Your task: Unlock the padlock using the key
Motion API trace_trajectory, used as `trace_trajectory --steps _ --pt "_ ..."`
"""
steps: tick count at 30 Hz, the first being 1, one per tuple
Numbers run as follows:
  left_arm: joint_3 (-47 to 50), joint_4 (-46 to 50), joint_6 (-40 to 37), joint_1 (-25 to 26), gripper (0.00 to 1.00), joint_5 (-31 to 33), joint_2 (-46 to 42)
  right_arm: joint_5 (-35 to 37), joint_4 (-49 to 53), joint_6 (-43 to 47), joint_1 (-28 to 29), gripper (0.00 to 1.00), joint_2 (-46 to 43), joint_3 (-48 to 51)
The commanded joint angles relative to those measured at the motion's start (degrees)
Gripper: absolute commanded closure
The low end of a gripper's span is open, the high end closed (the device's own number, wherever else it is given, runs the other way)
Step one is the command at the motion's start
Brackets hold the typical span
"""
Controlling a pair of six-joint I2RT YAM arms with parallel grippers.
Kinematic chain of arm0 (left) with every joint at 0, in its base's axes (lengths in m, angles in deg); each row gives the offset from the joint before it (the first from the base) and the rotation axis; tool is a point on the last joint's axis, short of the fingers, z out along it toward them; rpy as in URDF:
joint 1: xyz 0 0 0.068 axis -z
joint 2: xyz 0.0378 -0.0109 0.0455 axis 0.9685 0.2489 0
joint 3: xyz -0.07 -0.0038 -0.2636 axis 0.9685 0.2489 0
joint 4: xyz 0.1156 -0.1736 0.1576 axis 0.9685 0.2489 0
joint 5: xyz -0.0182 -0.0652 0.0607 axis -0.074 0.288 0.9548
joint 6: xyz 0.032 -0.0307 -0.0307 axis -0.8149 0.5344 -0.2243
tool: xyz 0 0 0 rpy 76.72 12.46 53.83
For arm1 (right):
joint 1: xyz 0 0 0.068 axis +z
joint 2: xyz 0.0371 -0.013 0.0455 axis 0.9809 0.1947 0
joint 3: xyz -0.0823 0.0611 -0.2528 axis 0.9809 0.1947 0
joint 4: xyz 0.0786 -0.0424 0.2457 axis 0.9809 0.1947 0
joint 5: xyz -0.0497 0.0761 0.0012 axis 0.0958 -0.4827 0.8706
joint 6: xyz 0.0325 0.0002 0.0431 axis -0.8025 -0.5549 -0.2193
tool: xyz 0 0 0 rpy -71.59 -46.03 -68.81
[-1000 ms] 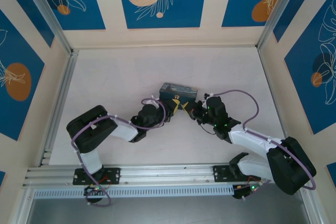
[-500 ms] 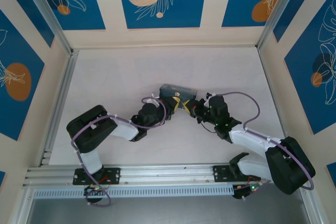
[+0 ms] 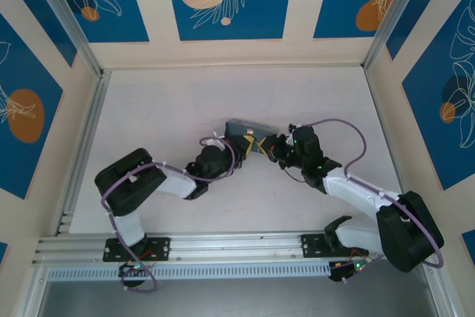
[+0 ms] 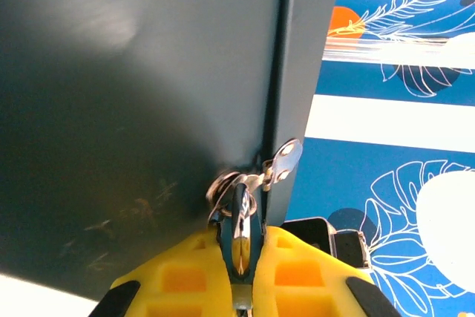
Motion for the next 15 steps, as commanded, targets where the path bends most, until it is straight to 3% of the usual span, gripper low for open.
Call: trace_trajectory --steps 1,8,15 --pt "-1.5 -3.4 0.2 3.0 1.0 -8.3 1.1 -1.7 -4.4 1.5 0.0 1.0 1.7 -4.0" --pt "-1.3 -3.3 0.0 3.3 1.0 -8.0 1.1 -1.8 -4.0 1.5 -0.4 1.0 3.0 -6.5" --pt "-1.1 -3.5 0.1 3.3 1.0 -7.7 0.8 -0.8 0.5 8.9 0.2 1.0 2.4 -7.7"
